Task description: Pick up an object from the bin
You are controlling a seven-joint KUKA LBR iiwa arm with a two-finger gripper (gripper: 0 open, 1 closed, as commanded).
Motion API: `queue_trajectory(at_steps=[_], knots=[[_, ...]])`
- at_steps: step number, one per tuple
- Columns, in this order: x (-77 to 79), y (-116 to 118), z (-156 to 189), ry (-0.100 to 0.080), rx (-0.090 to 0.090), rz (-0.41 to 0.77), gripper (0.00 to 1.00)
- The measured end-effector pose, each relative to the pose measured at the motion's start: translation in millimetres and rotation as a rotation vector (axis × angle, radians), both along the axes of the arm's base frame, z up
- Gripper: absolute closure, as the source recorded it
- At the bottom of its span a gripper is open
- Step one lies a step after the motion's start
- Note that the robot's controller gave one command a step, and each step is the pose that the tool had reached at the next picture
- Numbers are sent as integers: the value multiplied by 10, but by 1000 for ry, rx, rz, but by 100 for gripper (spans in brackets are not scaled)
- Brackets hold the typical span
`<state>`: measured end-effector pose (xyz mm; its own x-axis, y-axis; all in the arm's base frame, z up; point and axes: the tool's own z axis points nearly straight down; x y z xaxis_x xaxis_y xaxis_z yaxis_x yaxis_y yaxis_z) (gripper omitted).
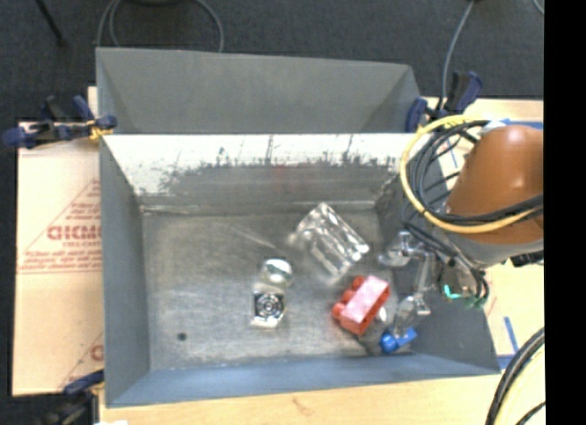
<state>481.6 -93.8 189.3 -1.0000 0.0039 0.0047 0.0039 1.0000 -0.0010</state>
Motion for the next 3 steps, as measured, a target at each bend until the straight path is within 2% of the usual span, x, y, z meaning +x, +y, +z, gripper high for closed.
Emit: queue_trajectory(at_steps=[1,2,3], knots=[[62,149,-1073,-13,-1,383,0],[53,146,-1067,-10,-2,385,100],[-3,108,153,-14,-3,390,100]])
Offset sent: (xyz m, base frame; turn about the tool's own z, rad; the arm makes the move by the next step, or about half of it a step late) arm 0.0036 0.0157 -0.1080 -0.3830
